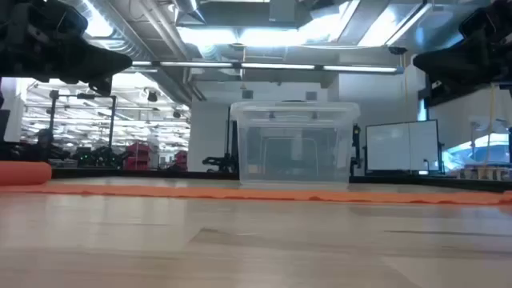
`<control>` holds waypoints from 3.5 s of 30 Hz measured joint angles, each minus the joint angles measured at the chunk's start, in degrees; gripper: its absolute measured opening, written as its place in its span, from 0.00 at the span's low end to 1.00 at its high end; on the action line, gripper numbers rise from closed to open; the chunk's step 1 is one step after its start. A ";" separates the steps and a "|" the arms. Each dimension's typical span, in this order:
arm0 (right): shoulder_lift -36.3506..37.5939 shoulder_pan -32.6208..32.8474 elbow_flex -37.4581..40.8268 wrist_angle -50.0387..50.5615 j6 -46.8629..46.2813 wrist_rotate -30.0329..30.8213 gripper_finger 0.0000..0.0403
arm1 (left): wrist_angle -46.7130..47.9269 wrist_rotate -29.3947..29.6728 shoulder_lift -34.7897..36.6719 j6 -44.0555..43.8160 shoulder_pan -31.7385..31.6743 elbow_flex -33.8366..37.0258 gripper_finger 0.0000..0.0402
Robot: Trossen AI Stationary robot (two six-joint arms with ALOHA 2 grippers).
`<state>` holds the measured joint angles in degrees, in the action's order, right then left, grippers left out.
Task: Roll bandage
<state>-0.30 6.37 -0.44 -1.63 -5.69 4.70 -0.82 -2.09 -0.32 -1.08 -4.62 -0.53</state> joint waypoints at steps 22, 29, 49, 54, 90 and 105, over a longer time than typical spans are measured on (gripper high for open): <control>0.01 -0.01 0.01 -0.01 0.01 0.00 0.05 | 0.01 -0.01 0.00 0.00 0.00 0.01 0.04; 0.00 0.00 0.01 -0.01 0.01 0.00 0.05 | 0.01 -0.01 0.01 0.01 0.00 0.02 0.04; 0.01 0.00 0.00 -0.01 0.01 0.00 0.05 | 0.01 -0.02 0.01 0.01 -0.01 0.01 0.04; 0.02 -0.02 0.01 -0.02 0.02 0.01 0.05 | 0.01 -0.01 0.00 0.01 -0.01 0.02 0.04; -8.59 0.00 -0.03 -18.64 -14.12 9.97 0.05 | -5.16 -0.04 0.05 -11.13 -0.02 0.04 0.04; -64.17 0.00 -27.29 -28.53 7.23 5.37 0.05 | -3.63 1.71 -0.47 -20.44 -0.17 -5.96 0.01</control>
<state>-64.46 6.37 -27.73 -30.16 1.54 10.07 -4.45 -0.38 -0.78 -21.52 -4.79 -6.49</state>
